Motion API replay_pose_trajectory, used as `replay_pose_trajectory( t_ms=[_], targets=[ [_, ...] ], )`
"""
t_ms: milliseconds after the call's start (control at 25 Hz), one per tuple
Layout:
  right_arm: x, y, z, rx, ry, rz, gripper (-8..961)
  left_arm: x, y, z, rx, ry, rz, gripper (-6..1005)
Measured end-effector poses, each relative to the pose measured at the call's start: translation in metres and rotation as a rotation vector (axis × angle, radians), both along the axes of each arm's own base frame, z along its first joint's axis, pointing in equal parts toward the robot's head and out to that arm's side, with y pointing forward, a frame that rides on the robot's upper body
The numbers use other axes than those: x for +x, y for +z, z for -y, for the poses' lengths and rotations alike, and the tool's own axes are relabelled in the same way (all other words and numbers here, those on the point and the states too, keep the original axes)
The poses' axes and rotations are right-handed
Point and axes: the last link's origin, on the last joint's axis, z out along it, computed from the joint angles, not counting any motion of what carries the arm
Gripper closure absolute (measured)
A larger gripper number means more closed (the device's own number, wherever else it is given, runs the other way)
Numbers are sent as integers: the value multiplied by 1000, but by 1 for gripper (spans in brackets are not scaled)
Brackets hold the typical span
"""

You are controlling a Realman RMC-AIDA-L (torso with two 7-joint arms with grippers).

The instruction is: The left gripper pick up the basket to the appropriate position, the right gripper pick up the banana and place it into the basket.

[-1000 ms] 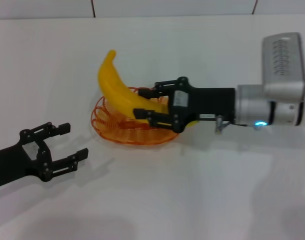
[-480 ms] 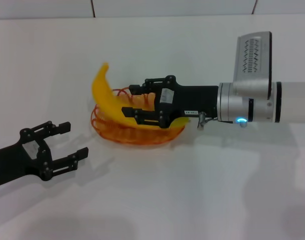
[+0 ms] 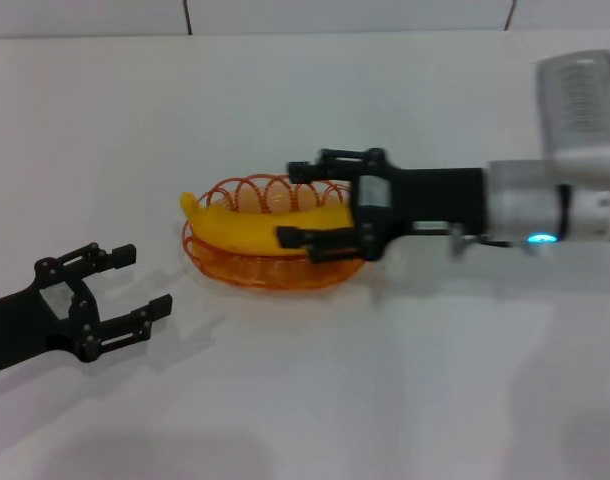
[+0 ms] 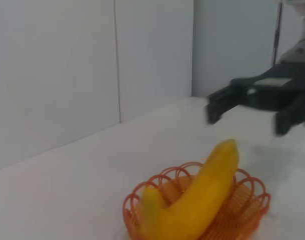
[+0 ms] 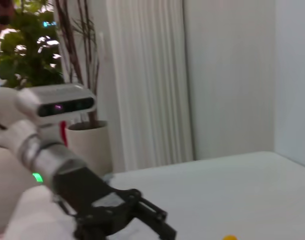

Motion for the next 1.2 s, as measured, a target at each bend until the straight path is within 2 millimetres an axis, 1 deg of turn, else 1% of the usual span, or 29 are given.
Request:
replay_pose_trajectory(
  t_ms=[40,120,200,280,400,480,560,680,800,1200],
  targets=[
    [6,9,4,-7,4,0,140,0,0,0,1,0,0,216],
    [18,25,12,-5,3,7,142,0,0,0,1,-2,0,216],
    [36,40,20,24,-17,35,144,0,0,0,1,-3,-1,216],
    [51,50,28,49,-40,64,145,0,-1,0,0,-3,-2,216],
    [77,59,42,88,-68,121,147,0,-1,1,0,-2,-3,216],
    [91,63,49,120,-83,153,148,-1,-1,1,1,-1,-3,216],
    [100,65,51,154,-113,170,148,-2,0,3,2,3,-3,216],
    [108,61,52,188,-162,186,149,-3,0,4,3,8,-2,216],
    [113,57,54,217,-173,209,150,-3,0,4,3,8,-2,216],
    [112,56,54,237,-176,183,150,-3,-1,4,0,5,-5,216]
  ],
)
